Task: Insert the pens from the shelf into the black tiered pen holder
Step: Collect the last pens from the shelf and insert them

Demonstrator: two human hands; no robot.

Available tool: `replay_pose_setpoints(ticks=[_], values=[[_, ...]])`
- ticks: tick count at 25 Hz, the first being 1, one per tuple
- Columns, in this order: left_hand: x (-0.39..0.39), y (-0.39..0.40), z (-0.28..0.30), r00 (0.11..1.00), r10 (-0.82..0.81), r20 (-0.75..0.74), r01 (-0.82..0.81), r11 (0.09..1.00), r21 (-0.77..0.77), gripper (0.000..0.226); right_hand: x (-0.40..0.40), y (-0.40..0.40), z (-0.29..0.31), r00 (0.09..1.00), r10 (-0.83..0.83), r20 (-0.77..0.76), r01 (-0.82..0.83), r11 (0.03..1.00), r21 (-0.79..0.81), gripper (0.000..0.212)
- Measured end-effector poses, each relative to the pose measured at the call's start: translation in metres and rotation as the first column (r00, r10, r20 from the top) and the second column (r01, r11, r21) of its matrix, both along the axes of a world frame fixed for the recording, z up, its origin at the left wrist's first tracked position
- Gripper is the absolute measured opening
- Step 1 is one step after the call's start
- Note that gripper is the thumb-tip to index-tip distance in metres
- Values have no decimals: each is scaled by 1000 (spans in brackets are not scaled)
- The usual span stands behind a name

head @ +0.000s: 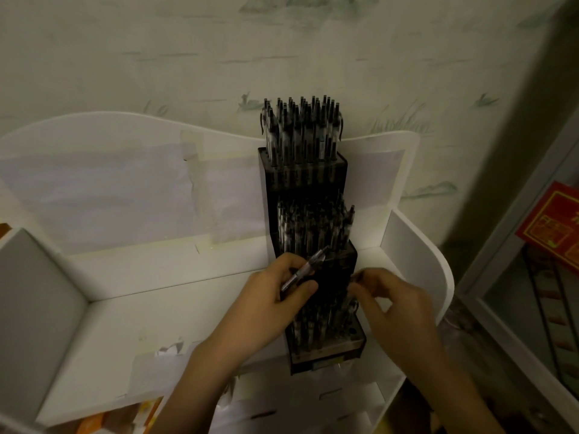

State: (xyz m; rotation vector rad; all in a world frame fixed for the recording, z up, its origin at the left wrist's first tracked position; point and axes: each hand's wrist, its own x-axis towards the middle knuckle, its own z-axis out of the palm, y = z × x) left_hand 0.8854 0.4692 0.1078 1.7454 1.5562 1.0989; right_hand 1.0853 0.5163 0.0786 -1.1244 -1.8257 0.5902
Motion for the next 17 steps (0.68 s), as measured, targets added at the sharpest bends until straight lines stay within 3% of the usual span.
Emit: replay_pose_setpoints(ticks=[12, 17], values=[[-2, -4, 1, 999, 10, 37, -11, 1000, 23, 11, -12, 7, -56, 986, 115, 118, -112, 993, -38, 18], [1, -5, 0, 999, -23, 22, 23, 1000, -1, 13, -9, 8, -47, 993, 61, 105, -57, 998, -40, 31]])
